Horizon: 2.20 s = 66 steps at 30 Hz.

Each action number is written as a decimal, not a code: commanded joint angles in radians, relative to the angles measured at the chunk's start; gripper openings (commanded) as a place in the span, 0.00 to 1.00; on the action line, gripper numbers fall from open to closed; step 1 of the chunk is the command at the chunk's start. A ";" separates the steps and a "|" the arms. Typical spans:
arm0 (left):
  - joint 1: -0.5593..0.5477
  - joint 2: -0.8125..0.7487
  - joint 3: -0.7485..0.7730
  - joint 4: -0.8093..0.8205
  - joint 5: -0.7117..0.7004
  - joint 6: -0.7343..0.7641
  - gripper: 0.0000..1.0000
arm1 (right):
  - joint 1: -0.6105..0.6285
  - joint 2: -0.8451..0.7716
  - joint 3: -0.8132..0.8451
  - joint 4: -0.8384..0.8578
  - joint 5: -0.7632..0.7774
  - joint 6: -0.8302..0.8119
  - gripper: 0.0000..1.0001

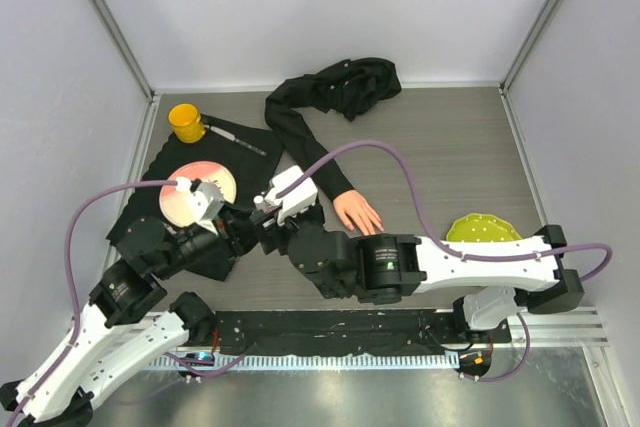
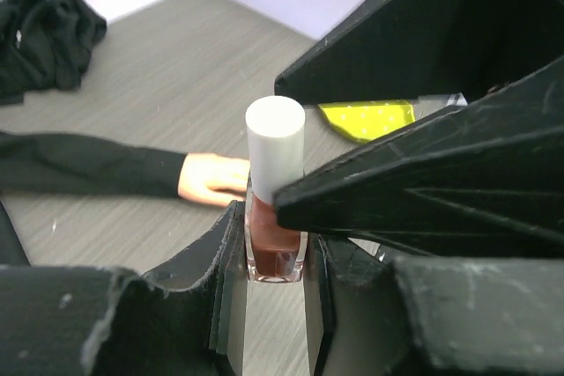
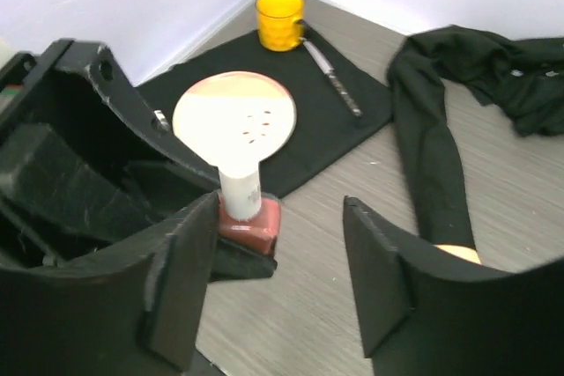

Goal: Paint the nails

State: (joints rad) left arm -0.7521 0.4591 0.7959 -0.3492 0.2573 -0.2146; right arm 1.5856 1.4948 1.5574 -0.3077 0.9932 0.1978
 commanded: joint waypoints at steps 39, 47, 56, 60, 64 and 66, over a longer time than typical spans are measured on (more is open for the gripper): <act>0.002 -0.017 0.019 0.240 0.551 -0.295 0.00 | -0.458 -0.211 -0.079 0.174 -1.731 0.045 0.52; 0.002 -0.013 0.019 0.231 0.553 -0.281 0.00 | -0.466 -0.189 -0.065 0.203 -1.769 0.071 0.36; 0.003 -0.008 0.060 0.179 0.458 -0.233 0.00 | -0.466 -0.185 -0.097 0.196 -1.765 0.072 0.13; 0.002 0.003 0.109 0.107 0.295 -0.187 0.00 | -0.466 -0.197 -0.125 0.154 -1.679 0.051 0.01; 0.002 0.012 0.144 0.042 -0.007 -0.146 0.00 | -0.286 -0.232 -0.145 0.060 -1.048 -0.036 0.01; 0.002 0.023 0.146 0.047 -0.120 -0.120 0.00 | -0.031 -0.181 -0.108 0.056 -0.338 -0.121 0.01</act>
State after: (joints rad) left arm -0.7567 0.4576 0.8829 -0.3454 0.4881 -0.3996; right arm 1.1885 1.2896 1.4296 -0.1520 -0.3695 0.2131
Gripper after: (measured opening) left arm 0.293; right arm 0.136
